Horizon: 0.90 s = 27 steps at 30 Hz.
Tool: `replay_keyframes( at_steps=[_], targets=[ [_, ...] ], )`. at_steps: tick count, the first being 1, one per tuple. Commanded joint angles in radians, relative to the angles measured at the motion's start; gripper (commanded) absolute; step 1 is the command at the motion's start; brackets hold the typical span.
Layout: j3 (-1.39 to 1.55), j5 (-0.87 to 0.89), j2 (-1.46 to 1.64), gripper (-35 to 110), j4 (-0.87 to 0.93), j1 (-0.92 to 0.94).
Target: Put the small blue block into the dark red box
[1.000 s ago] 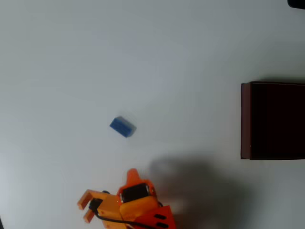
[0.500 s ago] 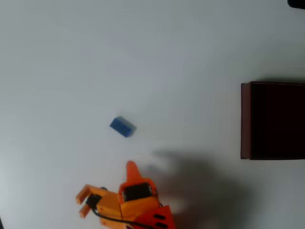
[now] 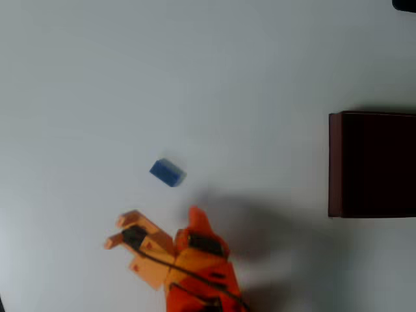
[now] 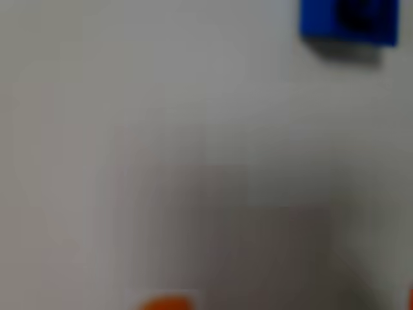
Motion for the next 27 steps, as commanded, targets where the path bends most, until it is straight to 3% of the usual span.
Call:
replay_keyframes(
  at_steps=[1, 19, 27],
  targets=[
    [-0.153, 0.083, -0.232, 18, -0.04, -0.034],
    [-0.557, 0.169, -0.756, 25, -0.08, -0.055],
    [-0.606, 0.192, -0.864, 26, -0.092, -0.054]
  ],
)
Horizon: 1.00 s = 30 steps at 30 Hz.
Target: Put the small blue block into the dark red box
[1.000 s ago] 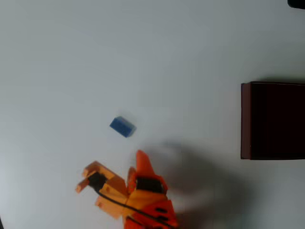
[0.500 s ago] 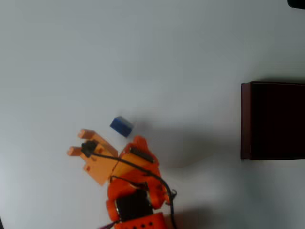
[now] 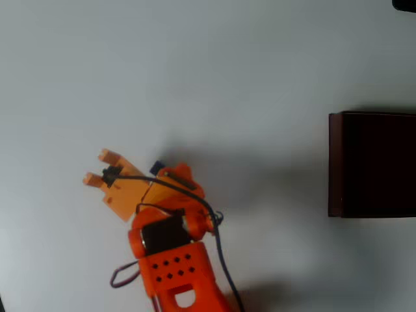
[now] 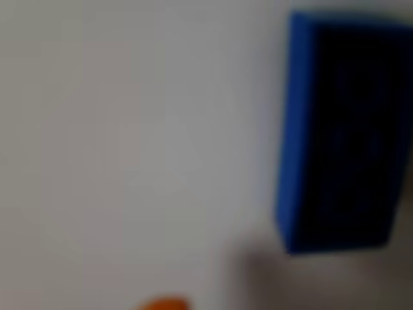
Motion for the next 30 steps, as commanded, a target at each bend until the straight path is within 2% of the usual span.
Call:
replay_keyframes(
  at_steps=[1, 23, 25, 28, 30],
  targets=[
    [-0.058, 0.017, -0.025, 26, -0.003, -0.005],
    [-0.201, 0.003, -0.262, 23, -0.006, -0.018],
    [-0.21, -0.005, -0.282, 20, -0.009, -0.017],
    [-0.218, -0.028, -0.311, 7, -0.032, 0.002],
    [-0.221, -0.043, -0.331, 5, -0.049, 0.012]
  ],
)
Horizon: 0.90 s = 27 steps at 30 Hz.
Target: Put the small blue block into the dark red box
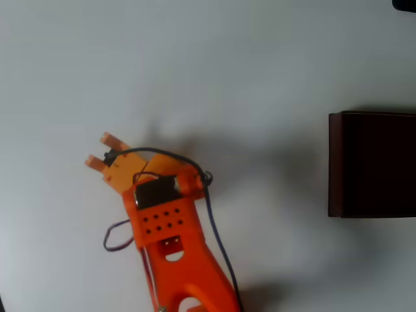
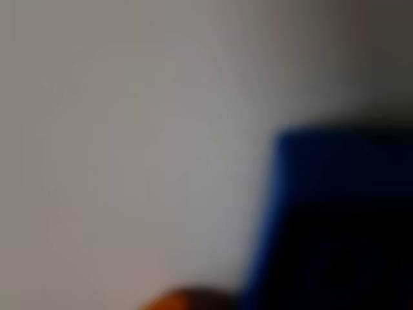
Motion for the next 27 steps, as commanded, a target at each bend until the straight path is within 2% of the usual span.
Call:
replay_keyframes(
  at_steps=[1, 6, 11, 15, 20, 23, 27],
  targets=[
    [-0.04, -0.012, -0.006, 4, -0.009, 0.014],
    [-0.046, -0.034, -0.002, 0, -0.005, 0.014],
    [-0.071, -0.075, 0.164, 0, 0.152, 0.052],
    [-0.058, -0.173, 0.491, 0, 0.322, 0.204],
    [-0.124, -0.345, 0.729, 0, 0.491, 0.528],
    [-0.094, -0.426, 0.772, 0, 0.443, 0.695],
    [-0.026, -0.497, 0.742, 0, 0.287, 0.828]
  ],
)
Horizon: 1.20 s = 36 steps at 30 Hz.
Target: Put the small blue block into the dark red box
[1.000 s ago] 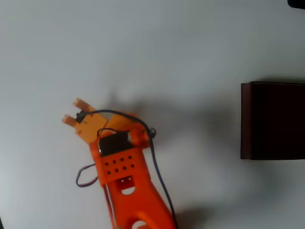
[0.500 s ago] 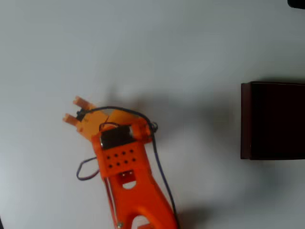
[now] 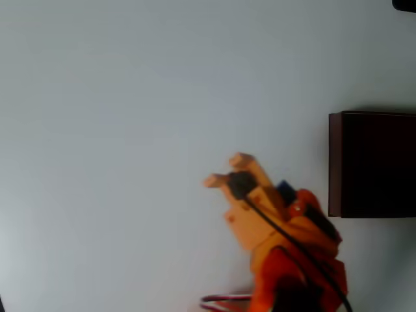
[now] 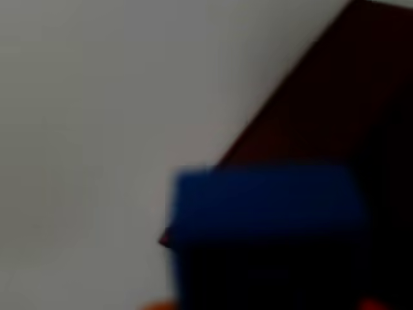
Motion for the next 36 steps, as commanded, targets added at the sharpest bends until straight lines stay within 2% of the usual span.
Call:
replay_keyframes(
  at_steps=[1, 11, 13, 17, 21, 25, 29, 33, 36],
  targets=[
    [0.032, -0.038, -0.002, 0, -0.133, 0.117],
    [-0.112, -0.091, -0.449, 0, -0.402, 0.247],
    [-0.14, -0.095, -0.534, 4, -0.431, 0.267],
    [-0.173, -0.103, -0.644, 20, -0.449, 0.295],
    [-0.135, -0.117, -0.623, 22, -0.463, 0.278],
    [-0.002, -0.149, -0.423, 23, -0.454, 0.212],
    [0.216, -0.224, -0.06, 24, -0.408, 0.084],
    [0.42, -0.331, 0.333, 27, -0.331, -0.127],
    [0.572, -0.434, 0.65, 22, -0.264, -0.328]
  ],
)
